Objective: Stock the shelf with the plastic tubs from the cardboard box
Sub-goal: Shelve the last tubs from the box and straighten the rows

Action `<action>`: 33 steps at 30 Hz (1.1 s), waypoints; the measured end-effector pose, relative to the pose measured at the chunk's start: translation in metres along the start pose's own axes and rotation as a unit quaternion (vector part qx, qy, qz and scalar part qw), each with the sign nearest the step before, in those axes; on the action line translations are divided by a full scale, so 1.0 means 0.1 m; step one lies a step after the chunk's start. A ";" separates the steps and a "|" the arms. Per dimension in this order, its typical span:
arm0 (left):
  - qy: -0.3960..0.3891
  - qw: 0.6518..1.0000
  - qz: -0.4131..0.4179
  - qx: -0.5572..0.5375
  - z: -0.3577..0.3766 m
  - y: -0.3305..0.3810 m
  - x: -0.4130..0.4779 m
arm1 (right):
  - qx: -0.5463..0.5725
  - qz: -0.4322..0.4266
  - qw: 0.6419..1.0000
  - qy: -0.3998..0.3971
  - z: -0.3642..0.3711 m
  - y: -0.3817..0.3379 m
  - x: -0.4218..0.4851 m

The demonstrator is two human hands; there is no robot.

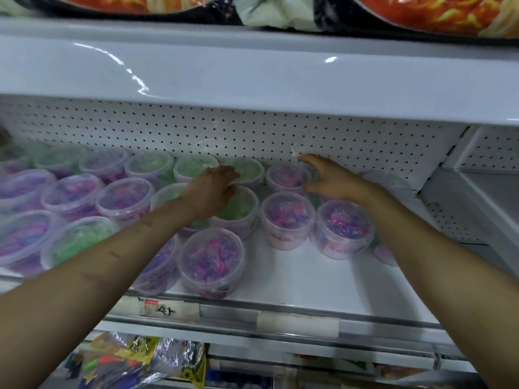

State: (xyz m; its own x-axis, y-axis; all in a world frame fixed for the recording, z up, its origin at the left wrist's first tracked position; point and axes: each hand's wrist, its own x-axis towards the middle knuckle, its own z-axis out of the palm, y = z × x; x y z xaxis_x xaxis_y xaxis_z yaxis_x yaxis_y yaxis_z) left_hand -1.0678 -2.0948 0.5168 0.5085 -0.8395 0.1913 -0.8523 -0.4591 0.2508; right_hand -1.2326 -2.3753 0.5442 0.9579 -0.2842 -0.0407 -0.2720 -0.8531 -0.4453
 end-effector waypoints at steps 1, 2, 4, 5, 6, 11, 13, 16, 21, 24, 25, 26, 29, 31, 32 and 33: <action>-0.003 1.000 0.007 -0.001 0.00 -0.01 -0.02 | -0.002 -0.001 1.000 -0.011 0.02 -0.02 0.05; -0.008 1.000 0.015 0.001 0.00 -0.03 -0.03 | -0.004 0.001 1.000 -0.020 0.04 -0.05 0.07; -0.015 0.999 0.027 0.008 0.00 -0.06 -0.06 | -0.007 0.002 1.000 -0.020 0.07 -0.07 0.11; -0.016 0.999 0.032 0.009 0.00 -0.08 -0.07 | -0.011 0.004 1.000 -0.013 0.07 -0.07 0.12; -0.016 0.999 0.037 0.008 0.01 -0.10 -0.07 | -0.024 0.008 1.000 -0.005 0.06 -0.07 0.14; -0.012 0.999 0.035 0.002 0.01 -0.20 -0.10 | -0.089 0.022 0.995 0.028 0.10 -0.05 0.20; -0.022 0.999 0.042 0.003 0.01 -0.20 -0.10 | -0.041 0.024 0.999 0.008 0.11 -0.07 0.19; -0.029 0.999 0.035 -0.002 -0.02 -0.17 -0.08 | 0.042 0.025 0.998 -0.031 0.08 -0.08 0.17; -0.022 0.999 0.039 -0.009 -0.03 -0.18 -0.05 | -0.030 0.038 0.999 0.011 0.07 -0.13 0.15; -0.018 0.999 0.045 0.003 -0.07 -0.09 -0.07 | -0.049 0.034 0.998 0.030 0.05 -0.15 0.14; -0.015 0.999 0.047 0.007 -0.08 -0.06 -0.06 | -0.023 0.036 0.999 0.023 0.06 -0.14 0.15; -0.012 0.999 0.049 0.007 -0.08 -0.02 -0.04 | 0.009 0.036 0.999 0.009 0.06 -0.12 0.15; -0.011 0.998 0.060 -0.012 -0.04 0.13 0.04 | 0.075 0.040 0.996 -0.026 0.11 -0.04 0.11; -0.020 0.996 0.083 -0.028 -0.06 0.34 0.08 | 0.041 0.035 0.999 -0.003 0.12 -0.03 0.11; -0.024 0.994 0.101 -0.035 -0.06 0.45 0.09 | 0.019 0.031 0.999 0.017 0.12 -0.02 0.13; -0.025 0.992 0.121 -0.035 -0.04 0.53 0.11 | 0.000 0.027 0.999 0.032 0.13 -0.01 0.15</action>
State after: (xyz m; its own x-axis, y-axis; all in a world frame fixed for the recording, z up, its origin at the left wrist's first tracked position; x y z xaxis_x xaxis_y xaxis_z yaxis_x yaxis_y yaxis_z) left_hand -1.1068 -2.1271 0.5362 0.2816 -0.9370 0.2065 -0.9372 -0.2226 0.2684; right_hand -1.2166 -2.3733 0.5321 0.9339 -0.3576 -0.0071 -0.3233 -0.8356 -0.4441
